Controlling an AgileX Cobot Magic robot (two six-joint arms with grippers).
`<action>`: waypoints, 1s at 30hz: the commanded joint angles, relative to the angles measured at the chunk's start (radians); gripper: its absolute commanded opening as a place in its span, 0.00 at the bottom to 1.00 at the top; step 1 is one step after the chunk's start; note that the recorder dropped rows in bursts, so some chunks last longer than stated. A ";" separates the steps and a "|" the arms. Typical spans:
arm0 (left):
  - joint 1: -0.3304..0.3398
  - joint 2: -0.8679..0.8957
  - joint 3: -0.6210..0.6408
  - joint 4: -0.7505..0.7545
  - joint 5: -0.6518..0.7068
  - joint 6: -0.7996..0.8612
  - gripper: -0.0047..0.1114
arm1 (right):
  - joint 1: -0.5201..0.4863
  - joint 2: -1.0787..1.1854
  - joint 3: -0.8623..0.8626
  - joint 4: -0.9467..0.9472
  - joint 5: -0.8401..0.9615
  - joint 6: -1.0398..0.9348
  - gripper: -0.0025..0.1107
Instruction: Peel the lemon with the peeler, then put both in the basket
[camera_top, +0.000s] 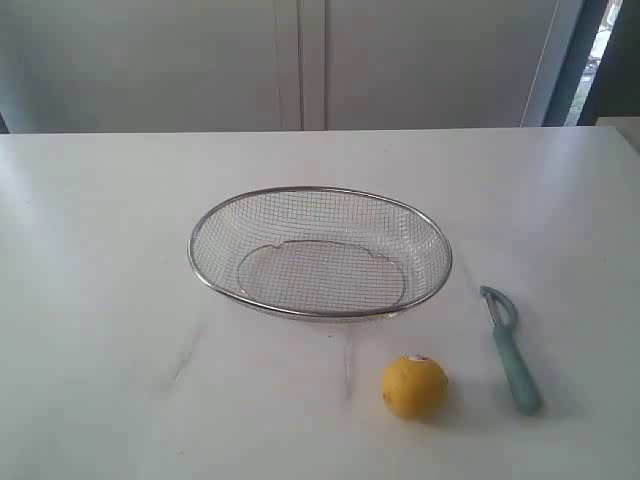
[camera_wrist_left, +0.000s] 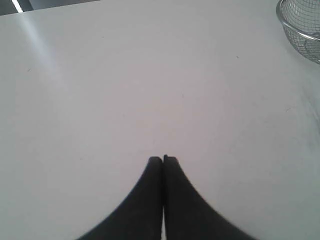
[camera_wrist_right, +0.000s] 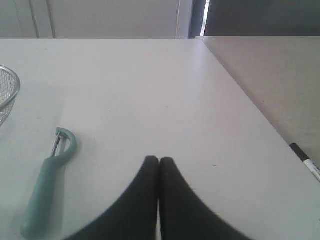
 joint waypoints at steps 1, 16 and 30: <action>0.002 -0.005 0.004 -0.003 -0.003 0.001 0.04 | -0.008 -0.005 0.005 0.000 -0.002 -0.007 0.02; 0.002 -0.005 0.004 -0.003 -0.003 0.001 0.04 | -0.008 -0.005 0.005 0.000 -0.092 -0.007 0.02; 0.002 -0.005 0.004 -0.003 -0.003 0.001 0.04 | -0.008 -0.005 0.005 -0.002 -0.465 -0.007 0.02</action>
